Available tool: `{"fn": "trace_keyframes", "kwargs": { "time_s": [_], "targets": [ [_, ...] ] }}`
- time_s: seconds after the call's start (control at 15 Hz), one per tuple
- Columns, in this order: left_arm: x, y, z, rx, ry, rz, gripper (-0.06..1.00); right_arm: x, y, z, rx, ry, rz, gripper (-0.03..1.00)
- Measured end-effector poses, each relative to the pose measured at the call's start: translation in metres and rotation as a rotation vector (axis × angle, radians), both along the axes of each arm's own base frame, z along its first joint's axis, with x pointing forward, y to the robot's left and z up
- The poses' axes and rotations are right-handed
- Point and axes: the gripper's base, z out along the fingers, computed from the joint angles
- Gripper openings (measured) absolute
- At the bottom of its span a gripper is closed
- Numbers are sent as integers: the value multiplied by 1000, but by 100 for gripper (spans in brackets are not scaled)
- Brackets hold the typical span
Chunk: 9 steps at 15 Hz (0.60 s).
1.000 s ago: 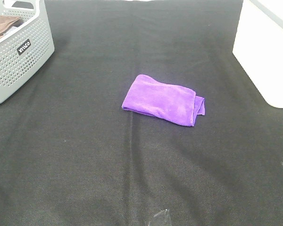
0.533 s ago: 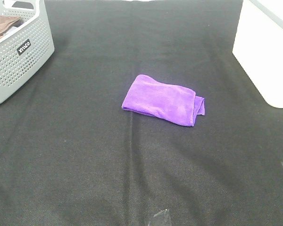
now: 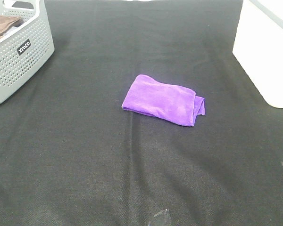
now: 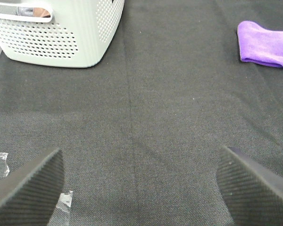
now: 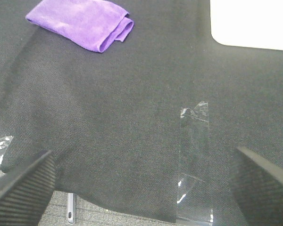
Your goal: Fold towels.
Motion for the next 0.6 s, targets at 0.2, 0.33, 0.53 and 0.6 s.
{"fn": "trace_keyframes", "kwargs": {
  "time_s": [0.2,0.33,0.53,0.6],
  "targets": [
    [0,3,0,17,3,31,82,0,0,0,0,0,0,94],
    [0,7,-1,4,7,85,93,0,1,0,7,1,3,94],
    [1,8,0,-1,-3,103,98,0,1,0,8,1,4,94],
    [1,8,0,-4,-3,101,99,0,1,0,8,1,4,94]
  ]
}}
